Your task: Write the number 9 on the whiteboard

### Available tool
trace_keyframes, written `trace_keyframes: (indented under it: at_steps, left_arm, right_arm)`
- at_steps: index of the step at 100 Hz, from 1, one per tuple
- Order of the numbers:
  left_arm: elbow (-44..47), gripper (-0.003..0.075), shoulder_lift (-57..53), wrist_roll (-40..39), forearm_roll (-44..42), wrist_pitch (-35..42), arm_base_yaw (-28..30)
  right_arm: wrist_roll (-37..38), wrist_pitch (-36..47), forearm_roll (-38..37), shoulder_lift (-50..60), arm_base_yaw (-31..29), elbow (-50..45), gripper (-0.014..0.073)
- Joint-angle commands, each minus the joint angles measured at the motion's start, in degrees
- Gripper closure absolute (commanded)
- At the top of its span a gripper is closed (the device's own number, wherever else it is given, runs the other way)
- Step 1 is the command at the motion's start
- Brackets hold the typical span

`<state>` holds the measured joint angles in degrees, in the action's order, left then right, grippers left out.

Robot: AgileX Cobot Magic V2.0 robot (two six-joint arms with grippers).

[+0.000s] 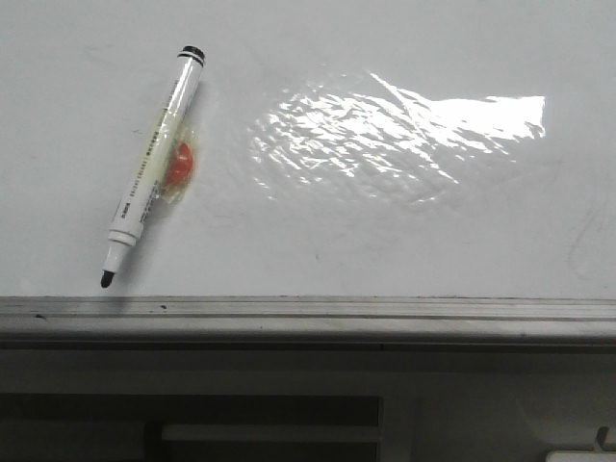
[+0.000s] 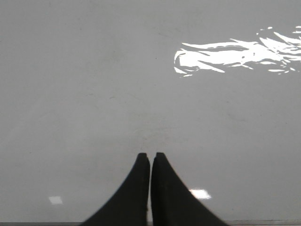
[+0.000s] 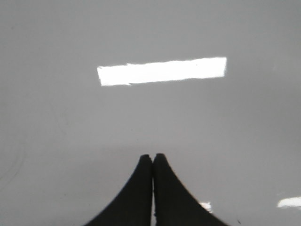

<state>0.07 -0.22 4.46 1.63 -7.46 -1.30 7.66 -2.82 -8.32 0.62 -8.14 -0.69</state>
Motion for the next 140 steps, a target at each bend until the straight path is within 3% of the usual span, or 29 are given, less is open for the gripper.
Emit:
trace_keyframes:
  at_steps: [1,10,27,48,61,83,90,105,110,125,140]
  left_arm:
    - [0.98,0.0741,-1.59,-0.78,4.49,5.72,-0.12]
    - [0.50,0.0741,-1.59,-0.78,9.86,4.87,-0.12]
    - [-2.71,0.0741,-1.59,-0.78,8.37,1.30,-0.12]
    - [-11.06,0.0741,2.59,-0.68,5.87,-7.51,-0.12]
    - [-13.35,0.0741,5.25,-0.68,5.71,-5.35,-0.12]
    - [-13.37,0.0736,7.08,-0.68,5.71,-2.71,-0.12]
    - [-13.37,0.0687,7.22,-0.68,5.71,-2.71,-0.12]
    - [-12.74,0.0457,7.22,-0.68,5.71,0.71,-0.12]
    - [-11.76,0.0416,7.22,-0.80,7.20,3.19,-0.12]
    - [-10.76,0.0419,7.22,-0.53,9.05,1.56,-1.35]
    - [-12.57,0.0419,8.81,7.06,9.08,-0.44,-6.61]
  right_arm:
    - [-0.48,2.82,-0.82,0.87,-0.34,-0.70,0.0655]
    - [-0.48,-1.10,-0.58,0.87,-0.34,1.20,0.0655]
    - [-0.48,-1.88,0.20,0.64,-0.34,4.41,0.0655]
    - [-0.48,-14.53,10.32,-4.94,-0.34,12.29,0.0655]
    - [-0.48,-20.55,10.45,-11.07,-0.34,15.49,0.0655]
    - [-0.48,-19.62,10.45,-13.15,-0.34,15.87,0.0655]
    - [-0.48,-19.46,10.45,-13.15,-0.34,15.77,0.0655]
    - [-0.48,-19.07,10.45,-13.15,-0.34,15.77,0.0655]
    - [-0.48,-18.84,10.45,-13.15,-0.34,15.77,0.0655]
    - [-0.48,-18.81,10.45,-13.15,-0.34,15.77,0.0655]
    - [-0.48,-19.01,10.45,-13.15,-0.34,15.77,0.0655]
